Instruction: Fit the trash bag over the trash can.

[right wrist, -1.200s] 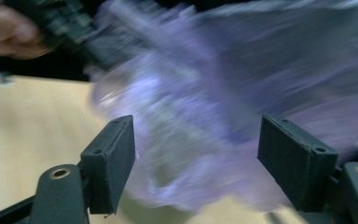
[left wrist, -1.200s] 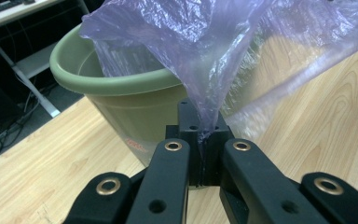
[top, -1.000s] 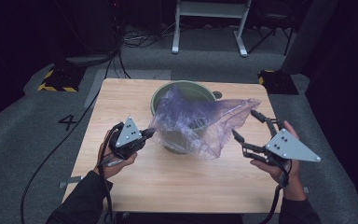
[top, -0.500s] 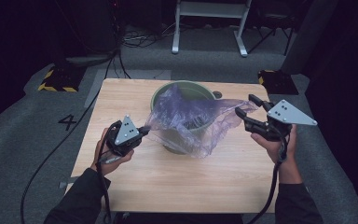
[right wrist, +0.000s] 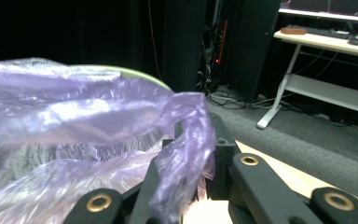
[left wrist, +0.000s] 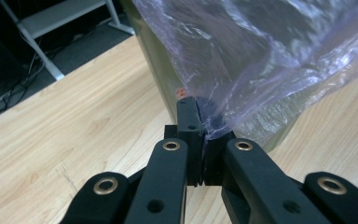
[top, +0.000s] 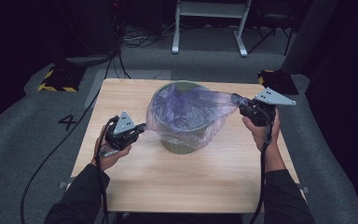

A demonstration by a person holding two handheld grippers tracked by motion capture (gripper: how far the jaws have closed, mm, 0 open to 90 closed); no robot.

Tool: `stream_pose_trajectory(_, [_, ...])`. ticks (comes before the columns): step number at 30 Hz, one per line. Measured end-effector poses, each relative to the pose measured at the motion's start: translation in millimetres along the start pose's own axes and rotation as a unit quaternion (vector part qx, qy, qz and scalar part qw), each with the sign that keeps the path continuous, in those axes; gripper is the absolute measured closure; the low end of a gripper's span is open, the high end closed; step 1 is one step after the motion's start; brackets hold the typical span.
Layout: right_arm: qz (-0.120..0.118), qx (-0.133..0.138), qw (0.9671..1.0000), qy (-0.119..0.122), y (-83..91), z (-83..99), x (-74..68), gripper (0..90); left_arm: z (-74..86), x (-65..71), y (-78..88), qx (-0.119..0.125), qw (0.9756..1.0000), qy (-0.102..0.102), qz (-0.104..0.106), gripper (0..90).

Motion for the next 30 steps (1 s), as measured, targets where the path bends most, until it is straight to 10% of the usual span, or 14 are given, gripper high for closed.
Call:
stream_pose_trajectory(11, [0.005,-0.022,0.9997,-0.009,-35.4,12.0,1.4,89.1,13.4,-20.8,-20.8,-0.015,0.9989,0.039,-0.018,81.0])
stream_pose_trajectory(16, [0.017,0.003,0.9998,0.004,-33.3,13.2,-0.7,89.8,17.9,-27.4,-9.9,0.026,0.9971,0.071,-0.01,46.5])
stream_pose_trajectory(20, [0.014,0.01,0.9998,0.013,-27.3,13.3,-3.0,89.8,17.8,-19.9,11.3,0.045,0.9977,0.051,-0.003,25.9])
stream_pose_trajectory(30, [0.01,0.031,0.9991,0.027,-16.2,0.7,-9.3,89.8,25.9,9.9,44.1,0.029,0.9993,-0.021,0.013,15.8])
Point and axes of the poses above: each handheld gripper's, and its own axes: y roughly backward along the jaws, z roughly out of its underside, x roughly to its right, the point moved 1 cm from there along -y, roughly forward along the jaws, and after that the axes turned 1 degree about -y, right-handed, at the moved point
